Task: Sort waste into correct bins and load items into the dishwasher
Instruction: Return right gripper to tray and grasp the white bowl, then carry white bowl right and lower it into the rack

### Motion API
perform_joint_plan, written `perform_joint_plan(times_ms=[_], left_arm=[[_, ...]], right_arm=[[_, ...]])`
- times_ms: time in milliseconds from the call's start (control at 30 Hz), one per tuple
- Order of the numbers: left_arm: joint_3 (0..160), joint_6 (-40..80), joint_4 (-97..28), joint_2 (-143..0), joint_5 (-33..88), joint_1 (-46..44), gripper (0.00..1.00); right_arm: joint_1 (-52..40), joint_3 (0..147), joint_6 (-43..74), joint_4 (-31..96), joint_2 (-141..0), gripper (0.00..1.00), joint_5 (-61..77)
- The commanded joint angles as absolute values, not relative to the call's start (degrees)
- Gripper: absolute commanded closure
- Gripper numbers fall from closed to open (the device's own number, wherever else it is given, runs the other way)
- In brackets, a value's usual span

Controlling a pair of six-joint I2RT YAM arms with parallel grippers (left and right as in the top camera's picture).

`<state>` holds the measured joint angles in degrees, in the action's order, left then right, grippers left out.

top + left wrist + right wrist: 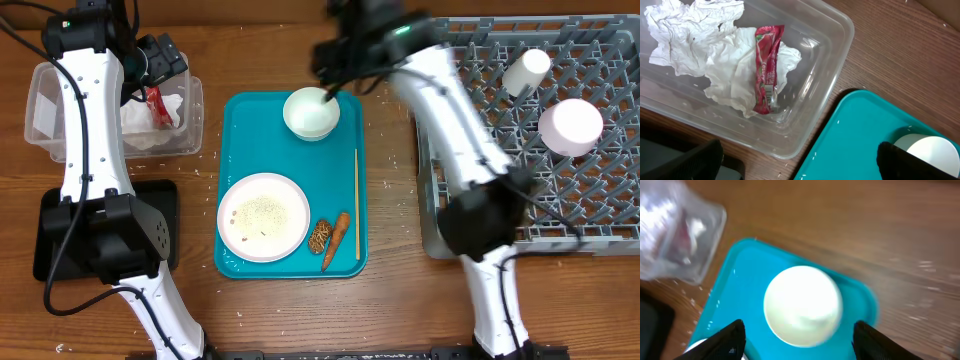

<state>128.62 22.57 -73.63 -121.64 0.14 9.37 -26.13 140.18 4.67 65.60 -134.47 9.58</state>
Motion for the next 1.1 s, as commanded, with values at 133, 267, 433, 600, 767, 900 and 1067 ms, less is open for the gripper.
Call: perform_joint_plan(times_ms=[133, 267, 433, 600, 767, 900, 1067], left_arm=[[128.62, 23.35, -73.45, -120.64, -0.58, 8.97, 0.00], [128.62, 23.35, -73.45, -120.64, -0.58, 8.97, 0.00], [128.62, 23.35, -73.45, -120.64, -0.58, 8.97, 0.00], [128.62, 23.35, -73.45, -120.64, -0.58, 8.97, 0.00], [128.62, 23.35, -73.45, -120.64, -0.58, 8.97, 0.00], [128.62, 23.35, -73.43, -120.64, -0.58, 8.97, 0.00], [128.62, 23.35, -73.43, -120.64, -0.56, 8.97, 0.00]], right_arm=[[-33.56, 140.18, 4.01, 63.42, -142.63, 0.31, -4.93], [-35.92, 140.18, 4.01, 62.65, -145.25, 0.34, -4.91], [-37.01, 140.18, 3.99, 62.04, -147.76, 0.37, -4.93], [-37.06, 140.14, 4.03, 62.43, -149.29, 0.44, -4.89], [-37.15, 139.98, 4.73, 63.07, -149.40, 0.72, -4.82], [-37.23, 140.00, 4.93, 63.92, -149.36, 0.93, -4.43], [-37.23, 141.60, 6.90, 66.63, -147.39, 0.96, -4.43]])
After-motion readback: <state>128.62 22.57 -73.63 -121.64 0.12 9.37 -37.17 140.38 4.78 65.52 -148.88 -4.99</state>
